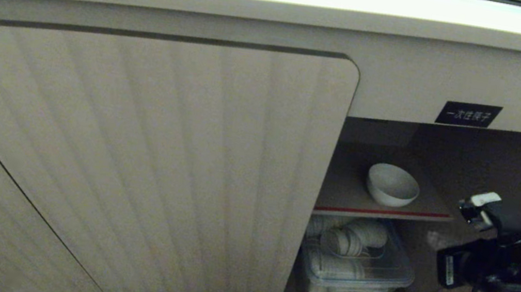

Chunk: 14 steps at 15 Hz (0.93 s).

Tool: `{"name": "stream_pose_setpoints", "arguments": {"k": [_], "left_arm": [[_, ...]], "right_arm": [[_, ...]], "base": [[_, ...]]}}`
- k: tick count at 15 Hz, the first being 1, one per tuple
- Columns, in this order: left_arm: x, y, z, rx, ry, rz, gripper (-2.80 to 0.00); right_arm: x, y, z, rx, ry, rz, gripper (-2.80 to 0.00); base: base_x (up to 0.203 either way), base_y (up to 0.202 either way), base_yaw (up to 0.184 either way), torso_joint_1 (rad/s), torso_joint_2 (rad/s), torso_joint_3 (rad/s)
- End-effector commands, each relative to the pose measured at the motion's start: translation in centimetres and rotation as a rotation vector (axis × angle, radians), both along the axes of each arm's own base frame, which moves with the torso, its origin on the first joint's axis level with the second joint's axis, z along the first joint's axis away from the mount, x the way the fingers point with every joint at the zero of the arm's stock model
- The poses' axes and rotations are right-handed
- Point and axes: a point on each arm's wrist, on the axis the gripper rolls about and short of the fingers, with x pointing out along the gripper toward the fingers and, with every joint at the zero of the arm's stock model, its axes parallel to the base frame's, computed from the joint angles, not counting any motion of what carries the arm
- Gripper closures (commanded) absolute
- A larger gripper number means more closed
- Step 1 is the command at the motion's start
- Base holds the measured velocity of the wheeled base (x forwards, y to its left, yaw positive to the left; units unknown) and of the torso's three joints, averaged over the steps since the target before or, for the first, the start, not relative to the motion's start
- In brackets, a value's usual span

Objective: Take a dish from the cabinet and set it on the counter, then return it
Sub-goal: Take the bowl from the cabinet

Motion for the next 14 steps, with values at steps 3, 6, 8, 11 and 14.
{"name": "stream_pose_setpoints", "arguments": {"k": [3, 6, 8, 11, 14], "left_arm": [[0.0, 0.0, 0.0, 0.000, 0.001, 0.000, 0.00], [0.0, 0.0, 0.0, 0.000, 0.000, 0.000, 0.00], [0.0, 0.0, 0.0, 0.000, 0.000, 0.000, 0.00], [0.0, 0.0, 0.0, 0.000, 0.001, 0.000, 0.00], [0.0, 0.0, 0.0, 0.000, 0.000, 0.000, 0.00]], "right_arm": [[2.2, 0.4, -0.7, 0.023, 0.024, -0.097, 0.00], [3.5, 0.6, -0.4, 0.040, 0.016, -0.112, 0.00], [3.6, 0.7, -0.9, 0.032, 0.038, -0.113, 0.00], [3.9, 0.7, -1.1, 0.029, 0.042, -0.114, 0.00], [4.0, 0.7, -1.4, 0.025, 0.045, -0.120, 0.00]], "base": [[0.000, 0.000, 0.000, 0.000, 0.00, 0.000], [0.000, 0.000, 0.000, 0.000, 0.00, 0.000], [0.000, 0.000, 0.000, 0.000, 0.00, 0.000], [0.000, 0.000, 0.000, 0.000, 0.00, 0.000], [0.000, 0.000, 0.000, 0.000, 0.00, 0.000]]}}
